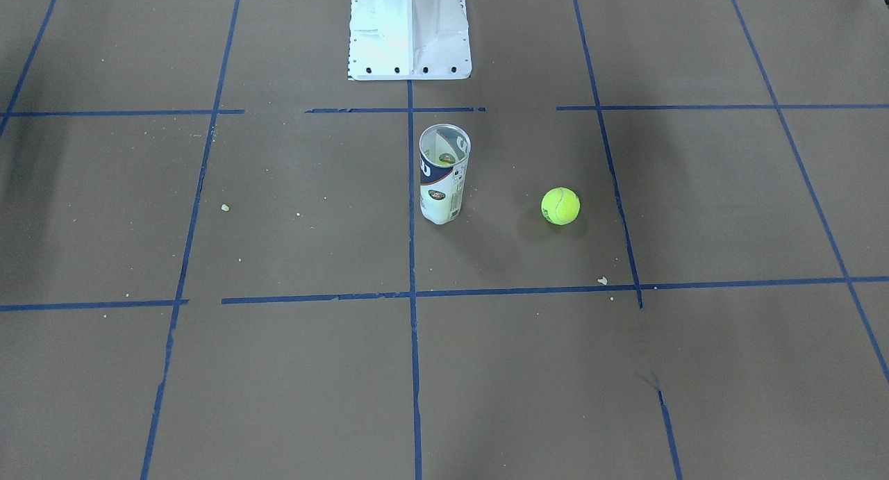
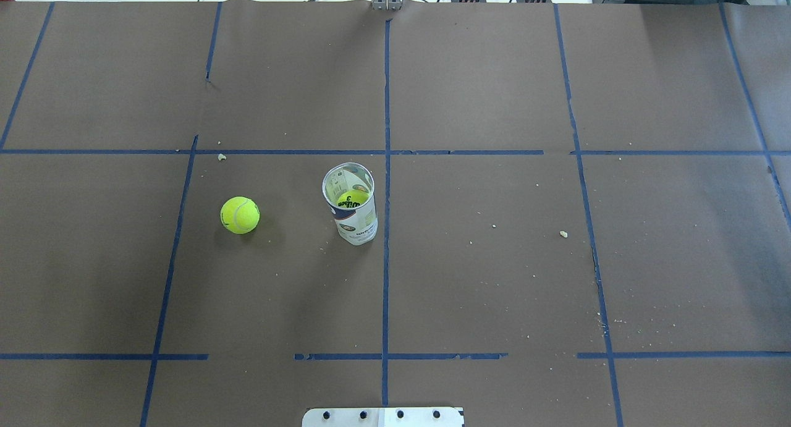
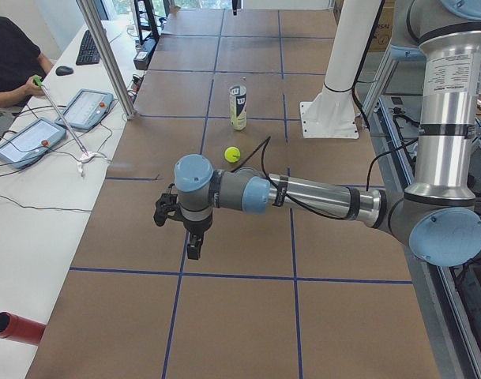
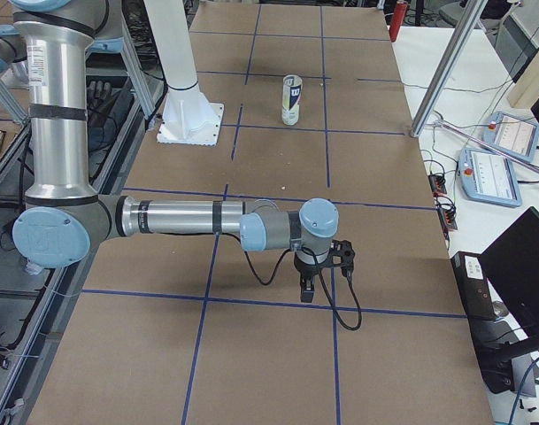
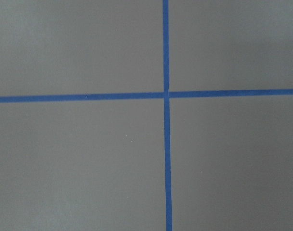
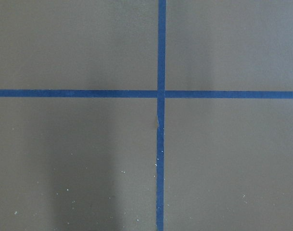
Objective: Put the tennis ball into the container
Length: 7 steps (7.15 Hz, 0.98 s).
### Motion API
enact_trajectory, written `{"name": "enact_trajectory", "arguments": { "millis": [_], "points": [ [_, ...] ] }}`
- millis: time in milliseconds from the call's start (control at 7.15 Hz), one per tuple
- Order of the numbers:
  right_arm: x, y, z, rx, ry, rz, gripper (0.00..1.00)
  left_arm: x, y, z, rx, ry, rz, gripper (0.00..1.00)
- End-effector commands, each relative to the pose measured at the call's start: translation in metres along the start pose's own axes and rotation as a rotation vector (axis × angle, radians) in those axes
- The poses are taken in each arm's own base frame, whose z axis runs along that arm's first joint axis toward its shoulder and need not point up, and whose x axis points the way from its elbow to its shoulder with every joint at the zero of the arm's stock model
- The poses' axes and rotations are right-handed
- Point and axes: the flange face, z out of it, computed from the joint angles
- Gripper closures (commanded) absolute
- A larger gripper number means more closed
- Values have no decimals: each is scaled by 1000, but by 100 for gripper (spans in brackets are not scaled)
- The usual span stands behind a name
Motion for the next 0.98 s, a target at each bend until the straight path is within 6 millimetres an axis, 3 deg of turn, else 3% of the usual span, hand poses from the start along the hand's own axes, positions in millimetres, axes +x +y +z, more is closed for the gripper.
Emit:
{"name": "enact_trajectory", "arguments": {
  "millis": [0,280,559,699,839],
  "points": [
    [0,0,0,0,0,0,0,121,-43,-17,45,49,-25,0],
    [0,0,0,0,0,0,0,218,-64,4,5,97,-90,0],
    [0,0,0,0,0,0,0,303,-68,34,16,44,-160,0],
    [0,0,0,0,0,0,0,338,-55,62,21,-7,-191,0],
    [0,0,0,0,0,0,0,357,-47,77,19,-25,-219,0]
  ]
}}
